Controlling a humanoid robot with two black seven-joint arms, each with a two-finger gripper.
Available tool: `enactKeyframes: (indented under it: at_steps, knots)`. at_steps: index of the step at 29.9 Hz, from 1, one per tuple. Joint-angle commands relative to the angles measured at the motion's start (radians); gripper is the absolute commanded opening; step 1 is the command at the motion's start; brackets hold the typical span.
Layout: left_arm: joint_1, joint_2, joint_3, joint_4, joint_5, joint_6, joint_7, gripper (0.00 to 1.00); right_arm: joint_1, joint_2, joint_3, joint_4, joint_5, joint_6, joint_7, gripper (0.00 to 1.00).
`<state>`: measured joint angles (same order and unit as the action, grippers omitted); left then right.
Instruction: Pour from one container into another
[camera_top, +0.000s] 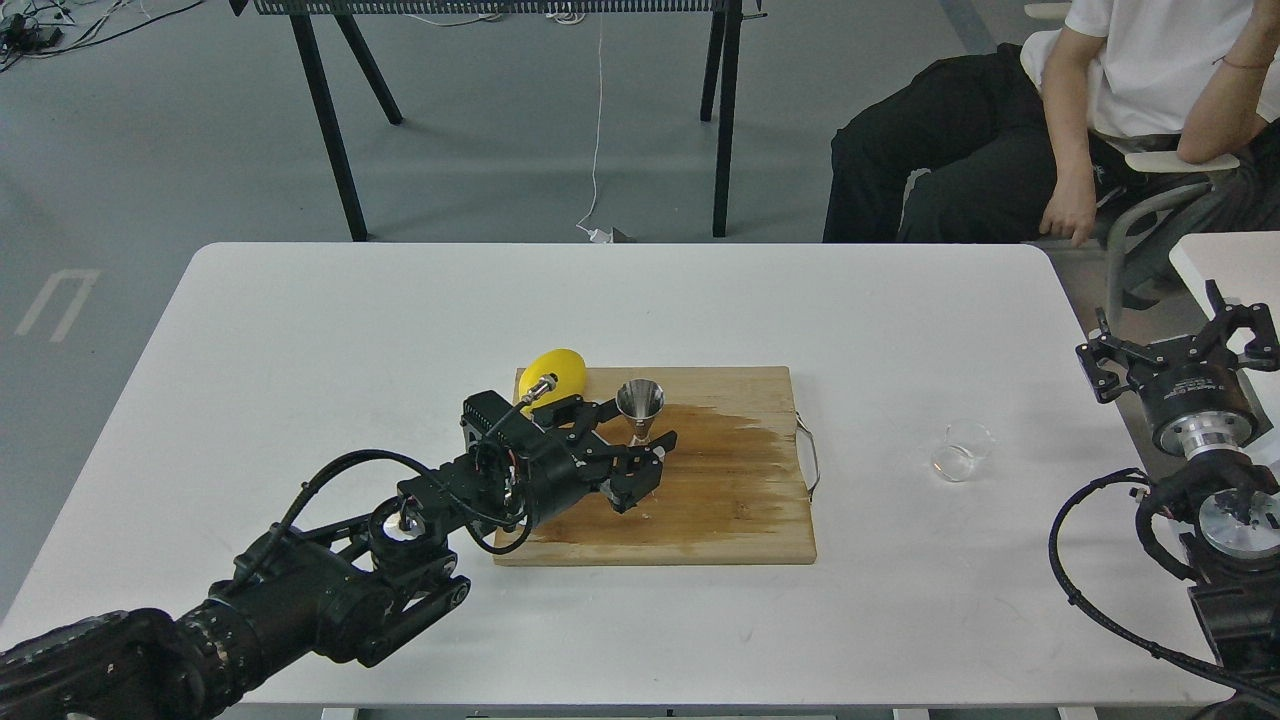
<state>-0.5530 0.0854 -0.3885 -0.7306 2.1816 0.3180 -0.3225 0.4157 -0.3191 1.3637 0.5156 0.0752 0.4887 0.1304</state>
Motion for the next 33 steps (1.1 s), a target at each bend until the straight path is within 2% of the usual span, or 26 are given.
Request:
enactKeyframes:
  at_steps: [1, 9, 11, 16, 21, 24, 26, 27, 29, 33]
  knots:
    - [0.025, 0.030, -0.001, -0.052, 0.000, -0.008, -0.003, 0.77, -0.002, 0.000, 0.000, 0.000, 0.000, 0.000, 0.000, 1.00]
    - [0.065, 0.143, -0.020, -0.141, 0.000, -0.004, -0.003, 0.78, -0.002, 0.000, -0.002, 0.000, 0.000, 0.000, 0.000, 1.00]
    - [0.067, 0.194, -0.030, -0.193, 0.000, -0.016, -0.003, 0.78, 0.000, 0.000, -0.005, 0.000, -0.002, 0.000, 0.000, 1.00]
    - [0.071, 0.327, -0.038, -0.386, 0.000, -0.138, -0.003, 0.78, -0.003, -0.006, -0.015, -0.002, -0.002, 0.000, 0.000, 1.00]
    - [0.071, 0.448, -0.076, -0.516, 0.000, -0.152, -0.016, 0.79, -0.017, -0.035, -0.015, 0.009, -0.008, 0.000, 0.000, 1.00]
    - [0.073, 0.558, -0.079, -0.587, -0.177, -0.154, -0.075, 0.82, -0.025, -0.113, -0.038, 0.014, -0.015, 0.000, -0.003, 1.00]
    - [0.062, 0.597, -0.086, -0.590, -0.338, -0.154, -0.104, 0.83, -0.032, -0.153, -0.048, 0.017, -0.012, 0.000, -0.003, 1.00]
    - [0.052, 0.612, -0.090, -0.590, -0.446, -0.154, -0.115, 0.88, -0.044, -0.173, -0.048, 0.017, -0.012, 0.000, -0.003, 1.00]
    - [0.029, 0.628, -0.113, -0.589, -0.653, -0.158, -0.121, 0.96, -0.066, -0.193, -0.046, 0.017, -0.009, 0.000, -0.003, 1.00]
    - [-0.016, 0.625, -0.168, -0.583, -1.007, -0.229, -0.122, 0.97, -0.069, -0.184, -0.045, 0.015, 0.000, 0.000, -0.015, 1.00]
